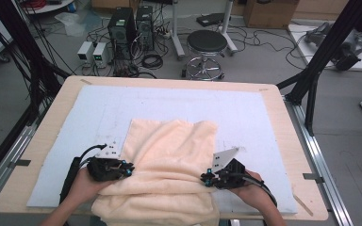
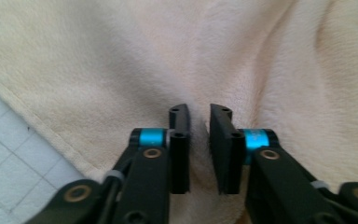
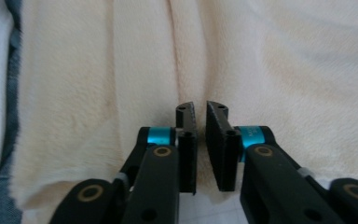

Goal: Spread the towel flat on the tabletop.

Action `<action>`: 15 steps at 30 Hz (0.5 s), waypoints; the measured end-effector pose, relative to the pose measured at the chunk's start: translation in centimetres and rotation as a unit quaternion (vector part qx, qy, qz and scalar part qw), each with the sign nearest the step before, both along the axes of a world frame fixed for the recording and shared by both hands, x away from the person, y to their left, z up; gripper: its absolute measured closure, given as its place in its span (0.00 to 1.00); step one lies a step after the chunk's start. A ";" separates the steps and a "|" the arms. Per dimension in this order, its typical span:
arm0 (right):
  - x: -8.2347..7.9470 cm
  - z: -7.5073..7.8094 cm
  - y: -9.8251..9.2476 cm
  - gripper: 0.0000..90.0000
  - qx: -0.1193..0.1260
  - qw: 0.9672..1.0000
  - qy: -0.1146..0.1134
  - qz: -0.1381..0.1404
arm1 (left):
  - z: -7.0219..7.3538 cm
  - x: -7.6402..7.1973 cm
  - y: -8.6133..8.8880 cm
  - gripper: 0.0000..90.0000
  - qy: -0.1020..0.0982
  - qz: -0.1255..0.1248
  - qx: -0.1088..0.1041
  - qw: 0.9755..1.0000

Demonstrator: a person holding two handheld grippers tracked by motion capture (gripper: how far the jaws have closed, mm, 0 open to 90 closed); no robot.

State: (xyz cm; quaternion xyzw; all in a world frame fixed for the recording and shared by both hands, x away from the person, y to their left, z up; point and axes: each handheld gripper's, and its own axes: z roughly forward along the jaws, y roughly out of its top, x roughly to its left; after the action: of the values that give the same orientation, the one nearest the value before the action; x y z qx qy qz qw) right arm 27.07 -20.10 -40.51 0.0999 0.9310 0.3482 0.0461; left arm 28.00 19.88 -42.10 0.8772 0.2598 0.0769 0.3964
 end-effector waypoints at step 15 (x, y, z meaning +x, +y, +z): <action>10.3 -1.5 -1.0 0.60 0.013 0.985 -0.006 -0.172 | -0.9 8.4 0.5 0.62 -0.032 0.122 -0.001 0.992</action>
State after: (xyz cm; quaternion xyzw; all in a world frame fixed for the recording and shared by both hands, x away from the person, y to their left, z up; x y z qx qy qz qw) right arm 37.40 -21.05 -42.04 0.2571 0.8949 0.3478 0.1100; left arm 36.35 20.42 -43.00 0.8355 0.3522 0.1523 0.3933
